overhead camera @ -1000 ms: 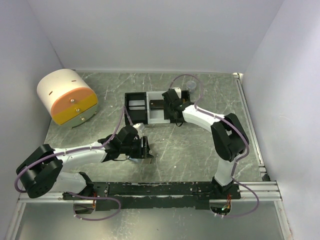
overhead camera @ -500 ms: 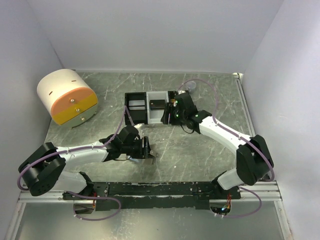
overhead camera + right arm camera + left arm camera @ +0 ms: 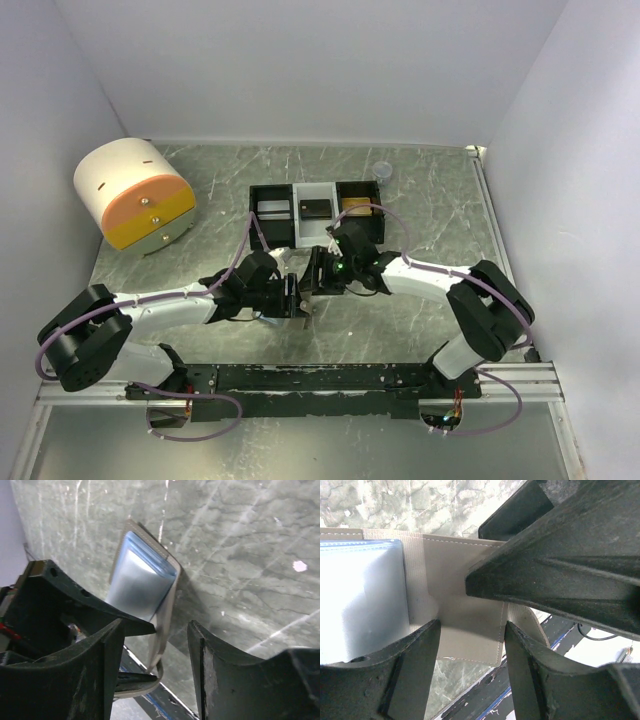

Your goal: Take the credit cards out of the card holder

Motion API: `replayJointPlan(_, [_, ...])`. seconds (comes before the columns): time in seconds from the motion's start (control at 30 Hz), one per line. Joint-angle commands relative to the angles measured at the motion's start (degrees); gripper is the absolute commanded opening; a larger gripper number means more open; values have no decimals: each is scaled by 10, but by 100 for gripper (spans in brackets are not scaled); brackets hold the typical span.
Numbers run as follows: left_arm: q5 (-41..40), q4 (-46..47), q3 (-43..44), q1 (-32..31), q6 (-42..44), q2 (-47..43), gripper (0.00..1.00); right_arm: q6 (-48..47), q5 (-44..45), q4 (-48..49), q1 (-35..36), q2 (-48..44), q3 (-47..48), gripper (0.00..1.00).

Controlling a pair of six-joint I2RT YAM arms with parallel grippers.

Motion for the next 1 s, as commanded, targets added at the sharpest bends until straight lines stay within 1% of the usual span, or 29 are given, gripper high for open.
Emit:
replayJointPlan(0.0, [8,11,6,-6,5,0,64,17,-23,26,5,8,-3,49])
replayJointPlan(0.1, [-3,2,8,-6,6,-10,65,9,-21,14,5,12,-9,34])
replayJointPlan(0.2, [-19,-22,16,-6,12,-25,68,-6,-6,4,5,6,-17,18])
replayJointPlan(0.27, [-42,-50,24,-6,18,-39,70,-29,15,-8,4,10,-16,2])
replayJointPlan(0.3, [-61,-69,28,-6,18,-51,71,-41,21,-15,1,16,-15,0])
replayJointPlan(0.37, [-111,-112,34,-6,10,-84,73,-76,13,-15,-8,28,-18,0])
replayJointPlan(0.43, [-159,-139,30,-6,2,-125,77,-111,8,0,-12,31,-29,0])
replayJointPlan(0.53, [-202,-163,13,-6,-15,-176,83,-156,-7,18,-20,34,-41,0])
replayJointPlan(0.6, [-206,-167,4,-5,-17,-186,83,-170,-13,28,-23,36,-45,0])
replayJointPlan(0.67, [-193,-172,3,-5,-18,-180,82,-178,-25,30,-25,42,-41,0])
replayJointPlan(0.83, [-145,-138,5,-6,-18,-160,74,-172,-33,30,-26,39,-35,0])
replayJointPlan(0.97, [-166,-153,16,-6,-24,-181,75,-170,-21,18,-26,25,-29,0])
